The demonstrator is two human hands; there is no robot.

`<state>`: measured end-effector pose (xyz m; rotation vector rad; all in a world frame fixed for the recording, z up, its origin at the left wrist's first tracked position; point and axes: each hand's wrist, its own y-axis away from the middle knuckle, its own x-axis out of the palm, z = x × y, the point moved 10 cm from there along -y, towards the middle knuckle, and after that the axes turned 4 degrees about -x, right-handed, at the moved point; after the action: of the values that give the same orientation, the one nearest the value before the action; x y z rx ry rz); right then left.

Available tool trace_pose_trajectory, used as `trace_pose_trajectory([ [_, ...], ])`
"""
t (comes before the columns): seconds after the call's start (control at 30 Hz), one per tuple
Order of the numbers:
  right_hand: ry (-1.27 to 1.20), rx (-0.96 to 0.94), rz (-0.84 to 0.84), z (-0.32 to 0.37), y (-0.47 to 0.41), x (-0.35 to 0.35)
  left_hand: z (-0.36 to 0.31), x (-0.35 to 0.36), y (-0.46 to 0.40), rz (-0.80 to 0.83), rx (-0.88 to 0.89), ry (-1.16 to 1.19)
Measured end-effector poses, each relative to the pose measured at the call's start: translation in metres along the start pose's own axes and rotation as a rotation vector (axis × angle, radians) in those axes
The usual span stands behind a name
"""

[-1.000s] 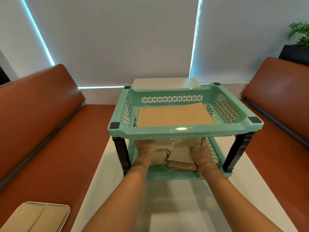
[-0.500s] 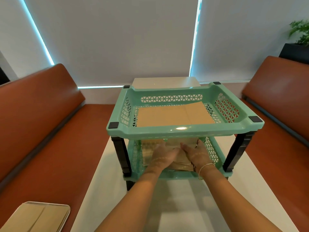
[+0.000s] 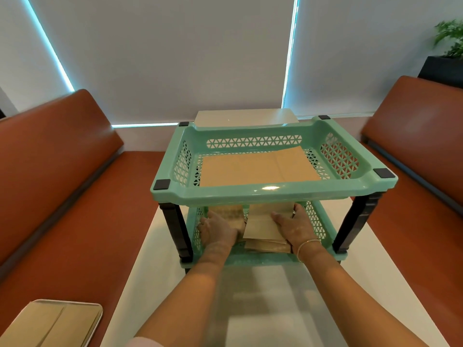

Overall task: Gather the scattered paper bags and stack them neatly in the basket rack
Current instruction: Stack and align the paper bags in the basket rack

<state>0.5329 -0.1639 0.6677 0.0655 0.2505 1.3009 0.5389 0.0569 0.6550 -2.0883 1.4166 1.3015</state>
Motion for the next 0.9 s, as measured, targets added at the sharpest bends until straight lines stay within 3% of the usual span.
trace_pose_trajectory([
  [0.23,0.01,-0.02,-0.004,0.005,0.004,0.001,-0.012,-0.003,0.003,-0.074,0.067,-0.07],
  [0.47,-0.014,-0.013,0.009,0.003,0.003,0.001,-0.003,0.006,0.005,-0.003,-0.04,-0.082],
  [0.9,0.026,-0.033,0.007,0.003,0.005,0.006,-0.013,-0.013,0.009,-0.205,0.089,-0.114],
])
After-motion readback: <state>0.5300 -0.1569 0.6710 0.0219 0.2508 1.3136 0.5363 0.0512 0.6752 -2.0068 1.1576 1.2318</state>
